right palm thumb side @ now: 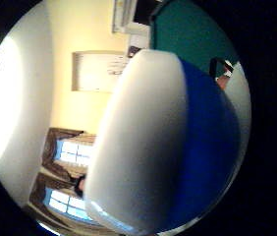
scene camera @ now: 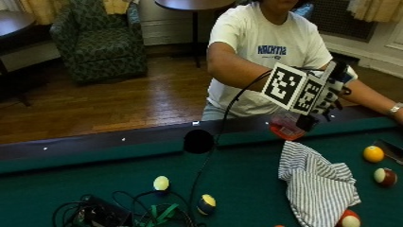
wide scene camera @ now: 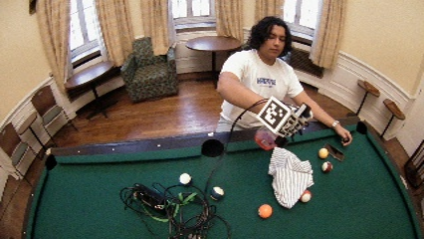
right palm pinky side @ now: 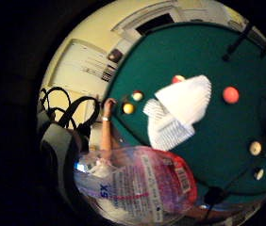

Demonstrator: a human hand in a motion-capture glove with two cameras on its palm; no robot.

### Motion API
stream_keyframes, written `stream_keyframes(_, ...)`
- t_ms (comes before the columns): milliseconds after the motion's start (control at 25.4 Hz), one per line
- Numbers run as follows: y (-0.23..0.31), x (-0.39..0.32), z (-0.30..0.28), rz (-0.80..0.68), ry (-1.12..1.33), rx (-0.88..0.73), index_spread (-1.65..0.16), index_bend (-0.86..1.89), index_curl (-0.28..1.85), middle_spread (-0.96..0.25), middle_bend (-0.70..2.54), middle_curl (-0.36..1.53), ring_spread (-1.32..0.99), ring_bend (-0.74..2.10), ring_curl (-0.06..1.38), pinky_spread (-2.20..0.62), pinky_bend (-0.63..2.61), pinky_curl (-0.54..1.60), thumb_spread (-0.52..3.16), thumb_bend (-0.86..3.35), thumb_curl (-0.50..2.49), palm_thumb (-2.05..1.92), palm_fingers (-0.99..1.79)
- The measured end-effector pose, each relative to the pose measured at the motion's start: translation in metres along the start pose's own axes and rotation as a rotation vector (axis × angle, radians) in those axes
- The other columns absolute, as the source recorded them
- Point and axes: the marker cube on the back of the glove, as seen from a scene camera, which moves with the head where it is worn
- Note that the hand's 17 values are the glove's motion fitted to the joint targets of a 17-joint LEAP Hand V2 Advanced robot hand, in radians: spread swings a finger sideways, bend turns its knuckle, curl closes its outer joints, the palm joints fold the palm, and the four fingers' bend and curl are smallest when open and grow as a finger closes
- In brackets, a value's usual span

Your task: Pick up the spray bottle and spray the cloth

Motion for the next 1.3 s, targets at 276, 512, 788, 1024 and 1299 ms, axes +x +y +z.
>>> stream_keyframes(276, -0.014, -0.012, 0.049, -0.12, -0.249, 0.069, -0.26, 0.32, 0.59, -0.23, 0.61, 0.52, -0.2, 0.69, 0.46, -0.29, 0.41, 0.4, 0.27, -0.04, 0.81, 0.88, 1.39)
stream_keyframes(512, -0.031, -0.006, 0.103, -0.15, -0.346, 0.1, -0.26, 0.32, 0.59, -0.23, 0.61, 0.52, -0.2, 0.69, 0.47, -0.29, 0.41, 0.4, 0.27, -0.04, 0.81, 0.88, 1.39)
stream_keyframes(788, -0.042, -0.001, 0.165, -0.197, -0.4, 0.024, -0.26, 0.32, 0.6, -0.23, 0.61, 0.52, -0.2, 0.7, 0.47, -0.29, 0.41, 0.4, 0.27, -0.03, 0.81, 0.87, 1.39)
stream_keyframes(1024, -0.044, 0.024, 0.228, -0.185, -0.419, -0.018, -0.26, 0.32, 0.6, -0.22, 0.61, 0.52, -0.2, 0.7, 0.47, -0.3, 0.41, 0.4, 0.26, -0.03, 0.81, 0.88, 1.39)
stream_keyframes(1299, -0.041, 0.048, 0.272, -0.219, -0.357, 0.044, -0.26, 0.32, 0.6, -0.22, 0.61, 0.52, -0.2, 0.7, 0.46, -0.3, 0.41, 0.4, 0.27, -0.03, 0.81, 0.88, 1.39)
